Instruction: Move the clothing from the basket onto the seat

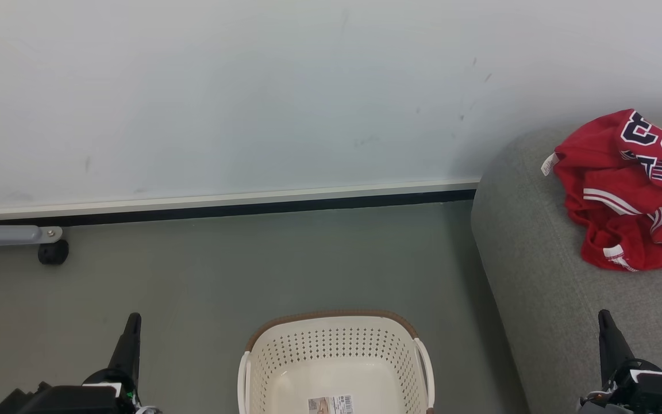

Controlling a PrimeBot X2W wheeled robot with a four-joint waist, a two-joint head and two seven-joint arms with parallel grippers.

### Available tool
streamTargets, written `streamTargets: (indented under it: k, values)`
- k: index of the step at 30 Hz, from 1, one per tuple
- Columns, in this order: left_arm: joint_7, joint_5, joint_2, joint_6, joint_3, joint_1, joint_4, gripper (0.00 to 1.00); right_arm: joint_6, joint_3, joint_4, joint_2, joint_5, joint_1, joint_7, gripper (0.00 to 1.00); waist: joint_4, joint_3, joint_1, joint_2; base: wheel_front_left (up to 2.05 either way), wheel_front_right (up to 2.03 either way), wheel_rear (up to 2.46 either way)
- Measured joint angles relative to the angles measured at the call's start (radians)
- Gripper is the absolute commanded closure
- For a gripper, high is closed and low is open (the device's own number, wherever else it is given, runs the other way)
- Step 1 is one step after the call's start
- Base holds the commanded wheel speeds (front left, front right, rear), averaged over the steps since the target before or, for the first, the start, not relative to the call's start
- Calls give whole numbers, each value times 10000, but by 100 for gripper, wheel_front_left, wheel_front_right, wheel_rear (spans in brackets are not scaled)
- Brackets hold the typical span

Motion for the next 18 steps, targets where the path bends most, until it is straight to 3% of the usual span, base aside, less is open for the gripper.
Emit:
streamTargets:
  k: [18]
  values:
    - [0,0,0,0,0,0,10,100,0,0,0,0,0,0,0,100,0,0,0,0,0,0,0]
